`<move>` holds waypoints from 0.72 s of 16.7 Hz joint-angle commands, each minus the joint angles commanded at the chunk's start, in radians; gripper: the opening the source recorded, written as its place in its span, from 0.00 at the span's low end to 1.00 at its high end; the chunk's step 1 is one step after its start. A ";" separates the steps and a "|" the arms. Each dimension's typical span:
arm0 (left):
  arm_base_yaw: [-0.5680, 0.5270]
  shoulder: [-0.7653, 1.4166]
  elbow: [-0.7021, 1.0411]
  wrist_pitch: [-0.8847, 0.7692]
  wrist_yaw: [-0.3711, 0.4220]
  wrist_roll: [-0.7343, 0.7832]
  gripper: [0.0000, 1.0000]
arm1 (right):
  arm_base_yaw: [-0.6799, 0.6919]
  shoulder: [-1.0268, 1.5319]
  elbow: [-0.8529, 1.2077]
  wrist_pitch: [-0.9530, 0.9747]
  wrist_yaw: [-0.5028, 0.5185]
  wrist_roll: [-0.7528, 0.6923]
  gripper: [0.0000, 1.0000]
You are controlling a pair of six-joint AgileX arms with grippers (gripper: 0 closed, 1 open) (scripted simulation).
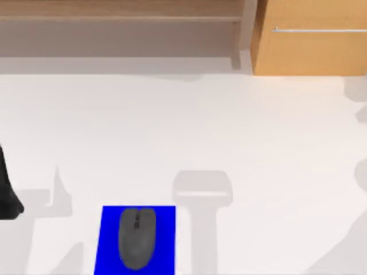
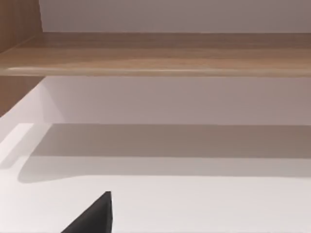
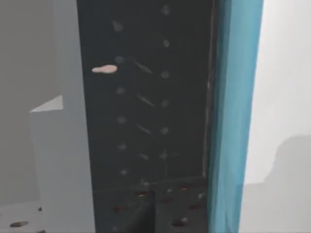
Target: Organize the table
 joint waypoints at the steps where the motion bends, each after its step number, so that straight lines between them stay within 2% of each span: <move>1: 0.000 0.000 0.000 0.000 0.000 0.000 1.00 | 0.000 0.000 0.000 0.000 0.000 0.000 1.00; 12: 0.000 0.000 0.000 0.000 0.000 0.000 1.00 | -0.014 -0.031 -0.038 0.009 -0.015 -0.005 1.00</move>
